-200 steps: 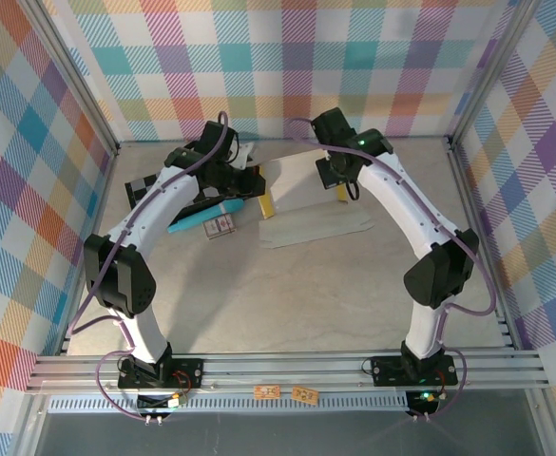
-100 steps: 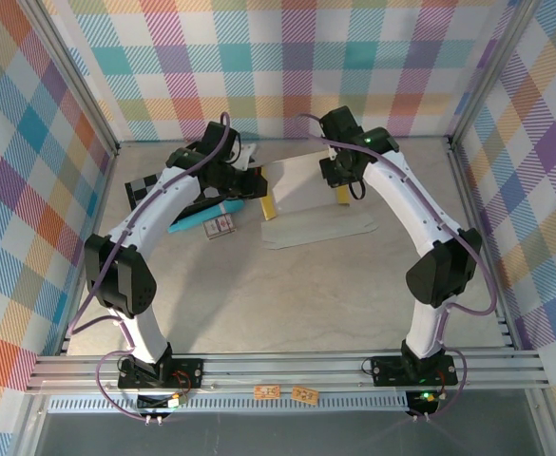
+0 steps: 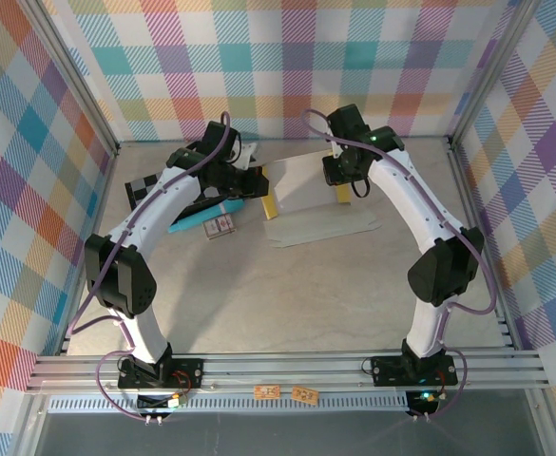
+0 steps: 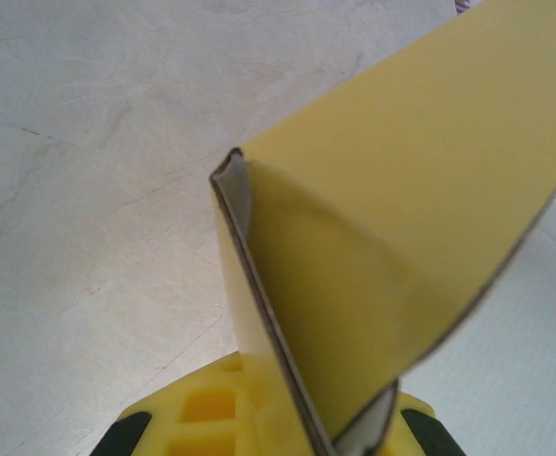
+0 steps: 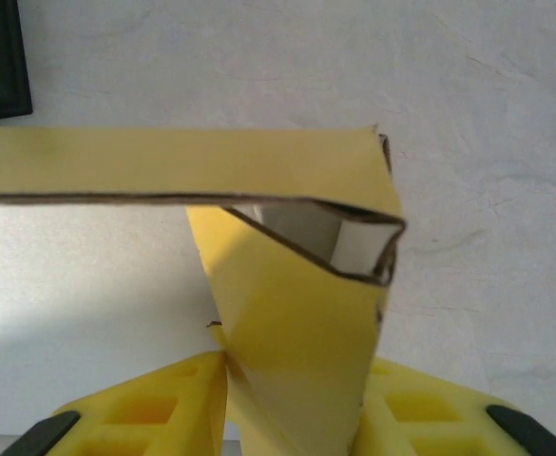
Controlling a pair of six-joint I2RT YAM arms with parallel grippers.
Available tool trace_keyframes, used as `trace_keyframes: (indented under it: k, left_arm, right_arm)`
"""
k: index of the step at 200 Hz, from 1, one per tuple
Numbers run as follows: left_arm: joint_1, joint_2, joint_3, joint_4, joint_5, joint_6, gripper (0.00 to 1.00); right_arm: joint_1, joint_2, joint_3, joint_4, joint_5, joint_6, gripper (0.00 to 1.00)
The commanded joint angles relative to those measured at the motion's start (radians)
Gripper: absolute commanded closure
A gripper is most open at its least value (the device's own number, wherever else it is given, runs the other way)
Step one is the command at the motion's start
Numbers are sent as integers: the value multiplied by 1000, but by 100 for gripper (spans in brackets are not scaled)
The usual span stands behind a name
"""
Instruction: Fold the paper box
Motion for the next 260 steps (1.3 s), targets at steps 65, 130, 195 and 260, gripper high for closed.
trace_keyframes:
  k: [65,130,195,260]
  left_arm:
    - [-22,-2,67,86,92,-8,100]
    - [-35,13,76,80,67,-19,100]
    - [-62,41,118,30,-9,-22,100]
    - [-62,44,111,66,35,-57,100]
  right_arm:
    - [13,57,57,-59,98,54,73]
    - [97,137,201,-282,515,254,100]
    - [148,228,325,-446,799,292,100]
    - [133,115,230,-186,410,56,99]
